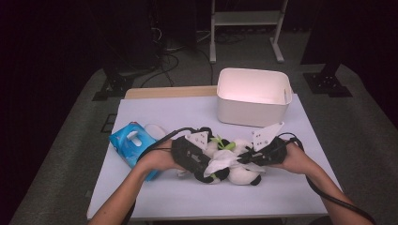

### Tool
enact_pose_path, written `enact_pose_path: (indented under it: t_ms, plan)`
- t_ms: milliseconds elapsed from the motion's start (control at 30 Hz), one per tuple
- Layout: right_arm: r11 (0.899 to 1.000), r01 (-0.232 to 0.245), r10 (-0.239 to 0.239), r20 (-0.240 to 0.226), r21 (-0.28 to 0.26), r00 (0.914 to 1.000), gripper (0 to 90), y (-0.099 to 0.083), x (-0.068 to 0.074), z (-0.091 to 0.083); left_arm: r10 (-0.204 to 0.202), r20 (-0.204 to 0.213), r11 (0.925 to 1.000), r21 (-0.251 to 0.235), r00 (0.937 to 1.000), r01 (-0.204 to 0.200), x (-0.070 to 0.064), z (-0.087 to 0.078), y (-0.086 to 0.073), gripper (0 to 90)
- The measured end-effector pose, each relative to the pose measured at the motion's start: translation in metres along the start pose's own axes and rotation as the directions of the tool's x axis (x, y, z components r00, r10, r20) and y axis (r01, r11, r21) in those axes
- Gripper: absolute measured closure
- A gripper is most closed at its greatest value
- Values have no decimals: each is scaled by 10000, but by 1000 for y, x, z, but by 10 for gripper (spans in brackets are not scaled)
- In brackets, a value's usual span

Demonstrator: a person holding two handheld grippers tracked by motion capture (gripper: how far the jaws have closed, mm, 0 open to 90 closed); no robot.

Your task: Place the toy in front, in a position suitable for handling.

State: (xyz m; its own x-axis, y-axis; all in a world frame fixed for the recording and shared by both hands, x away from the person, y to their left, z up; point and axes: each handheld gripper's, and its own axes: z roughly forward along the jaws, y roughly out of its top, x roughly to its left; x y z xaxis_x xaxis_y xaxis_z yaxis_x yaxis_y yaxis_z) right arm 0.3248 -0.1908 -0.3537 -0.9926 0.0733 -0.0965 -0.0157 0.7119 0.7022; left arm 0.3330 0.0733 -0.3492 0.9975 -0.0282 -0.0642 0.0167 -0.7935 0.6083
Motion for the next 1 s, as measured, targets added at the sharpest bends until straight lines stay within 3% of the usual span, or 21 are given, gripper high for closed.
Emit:
enact_pose_path:
  t_ms: [67,267,400,533,600,700,767,867,1000]
  plan:
    - [9998,170,-170,-9,116,9999,825,3,1,2,160,-120,9993,344,9998,-156,-2,8,2,620]
    - [9999,153,-153,112,-2,9998,692,3,6,-4,84,-300,9995,302,9995,-75,1,3,4,615]
    - [9996,283,-279,380,-98,9989,664,11,7,-5,140,-305,9990,435,9994,-127,1,6,6,616]
    - [9989,458,-454,411,-95,9981,650,20,6,7,67,-245,9992,388,9997,-57,0,6,4,615]
    - [9984,541,-549,473,187,9974,657,23,6,16,68,-199,9990,440,9998,-59,-1,7,2,616]
    - [9978,536,-554,486,394,9973,745,21,5,25,36,-195,9990,436,9998,-27,-1,8,1,615]
    - [9979,613,-624,536,218,9966,814,17,5,23,60,-175,9990,441,9998,-53,-2,9,1,615]
    - [9981,585,-593,385,211,9975,838,11,7,16,54,-160,9989,457,9999,-47,-3,10,2,615]
    - [9986,467,-481,530,265,9974,846,4,10,4,92,-266,9990,440,9996,-80,-2,9,2,614]
